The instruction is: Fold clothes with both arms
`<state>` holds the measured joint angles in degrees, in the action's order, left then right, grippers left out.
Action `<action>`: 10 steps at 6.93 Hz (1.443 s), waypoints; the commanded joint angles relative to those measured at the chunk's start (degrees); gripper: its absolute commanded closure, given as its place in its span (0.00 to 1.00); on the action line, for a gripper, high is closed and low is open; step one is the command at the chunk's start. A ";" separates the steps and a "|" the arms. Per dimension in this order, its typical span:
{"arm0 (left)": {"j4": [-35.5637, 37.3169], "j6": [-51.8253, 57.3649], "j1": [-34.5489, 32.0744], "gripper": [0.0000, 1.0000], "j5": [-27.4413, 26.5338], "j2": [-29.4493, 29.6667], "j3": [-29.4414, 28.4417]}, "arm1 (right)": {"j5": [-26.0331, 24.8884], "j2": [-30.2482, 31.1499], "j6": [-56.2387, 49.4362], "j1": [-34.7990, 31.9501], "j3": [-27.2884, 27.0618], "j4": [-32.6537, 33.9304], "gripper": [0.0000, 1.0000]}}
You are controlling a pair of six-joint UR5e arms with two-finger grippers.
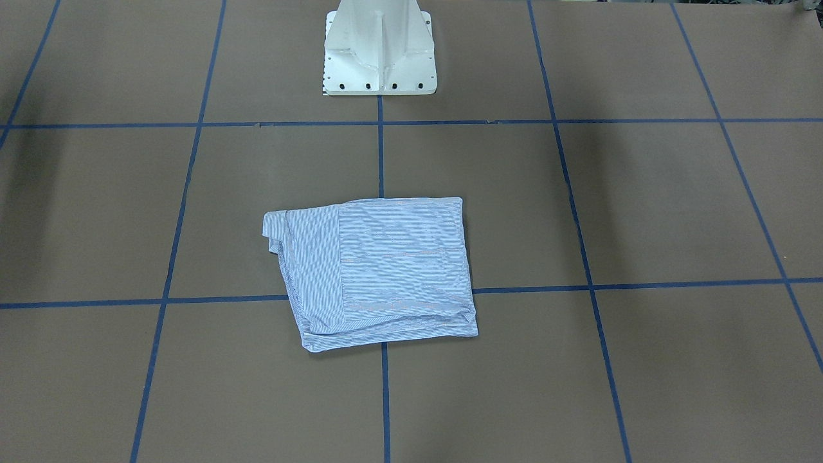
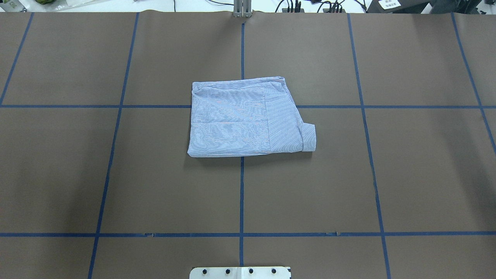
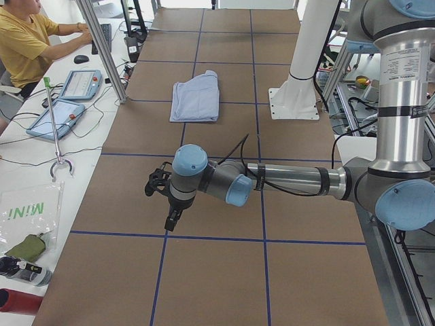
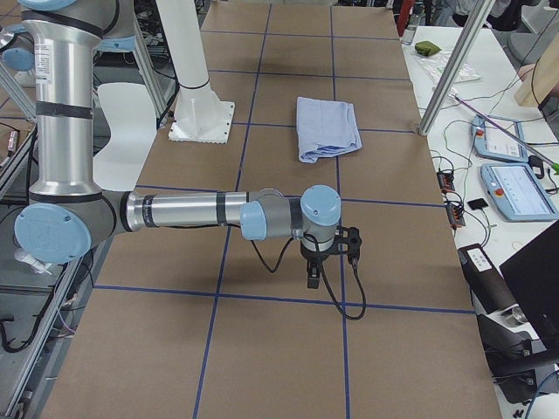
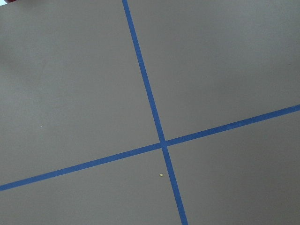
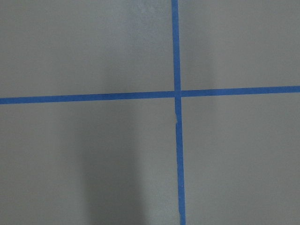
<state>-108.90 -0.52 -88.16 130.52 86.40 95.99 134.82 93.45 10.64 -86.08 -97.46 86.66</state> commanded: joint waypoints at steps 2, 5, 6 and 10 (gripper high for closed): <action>0.00 -0.01 0.00 0.00 0.00 0.00 -0.10 | -0.09 0.06 0.00 -0.05 0.08 0.00 0.00; 0.00 0.08 0.09 0.00 -0.09 0.00 -0.19 | 0.00 0.15 0.09 0.04 -0.01 0.00 0.00; 0.00 0.08 0.09 0.00 -0.09 0.00 -0.19 | 0.09 0.06 0.09 0.04 0.08 0.00 0.00; 0.00 -0.01 0.09 0.00 -0.09 0.00 -0.10 | 3.76 0.15 0.09 -0.05 0.60 0.09 0.00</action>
<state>-108.90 -0.52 -88.07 130.45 86.40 95.88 136.64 93.60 10.72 -86.11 -97.18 86.68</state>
